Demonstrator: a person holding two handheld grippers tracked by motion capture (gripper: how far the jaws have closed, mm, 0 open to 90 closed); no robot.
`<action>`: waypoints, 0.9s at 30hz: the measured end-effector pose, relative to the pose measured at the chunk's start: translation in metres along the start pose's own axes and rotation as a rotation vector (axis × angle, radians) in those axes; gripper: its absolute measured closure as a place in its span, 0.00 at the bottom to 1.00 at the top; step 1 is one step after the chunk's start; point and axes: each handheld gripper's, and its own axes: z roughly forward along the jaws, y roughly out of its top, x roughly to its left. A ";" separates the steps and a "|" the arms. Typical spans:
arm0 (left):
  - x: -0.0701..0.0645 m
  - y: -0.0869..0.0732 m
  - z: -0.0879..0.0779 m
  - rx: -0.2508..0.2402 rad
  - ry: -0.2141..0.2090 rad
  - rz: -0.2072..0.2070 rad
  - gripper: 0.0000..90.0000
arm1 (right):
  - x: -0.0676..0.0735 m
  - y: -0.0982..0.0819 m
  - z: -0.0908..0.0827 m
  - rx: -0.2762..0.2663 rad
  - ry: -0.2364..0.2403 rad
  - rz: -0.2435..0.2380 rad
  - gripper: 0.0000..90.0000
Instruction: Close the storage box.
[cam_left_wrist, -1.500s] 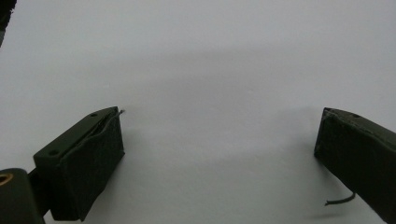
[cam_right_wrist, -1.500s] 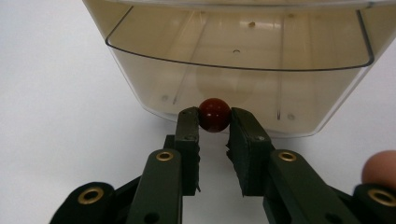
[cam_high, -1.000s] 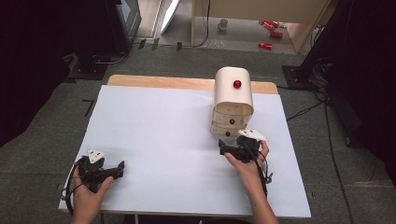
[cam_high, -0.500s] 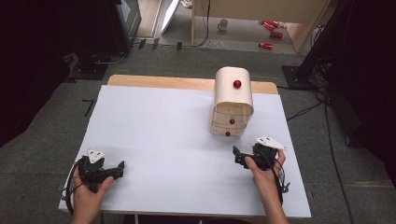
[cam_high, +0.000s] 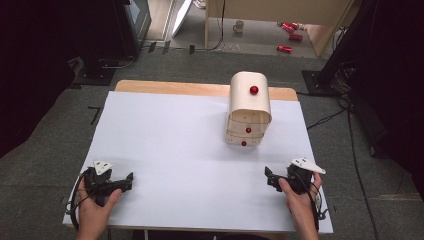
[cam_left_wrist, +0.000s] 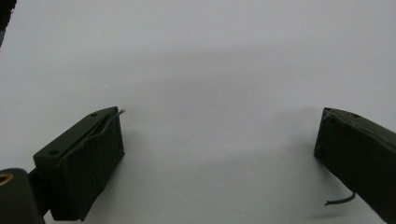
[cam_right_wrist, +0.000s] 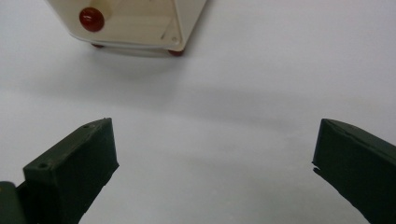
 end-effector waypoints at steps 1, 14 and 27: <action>0.000 0.000 0.000 0.000 0.000 0.000 0.01 | -0.003 -0.002 -0.001 0.004 -0.004 0.004 0.00; 0.000 0.000 0.000 0.000 0.000 0.000 0.01 | -0.034 -0.024 -0.019 0.027 -0.054 0.021 0.00; 0.000 0.000 0.000 0.000 0.000 0.000 0.01 | -0.057 -0.045 -0.031 0.068 -0.086 0.013 0.00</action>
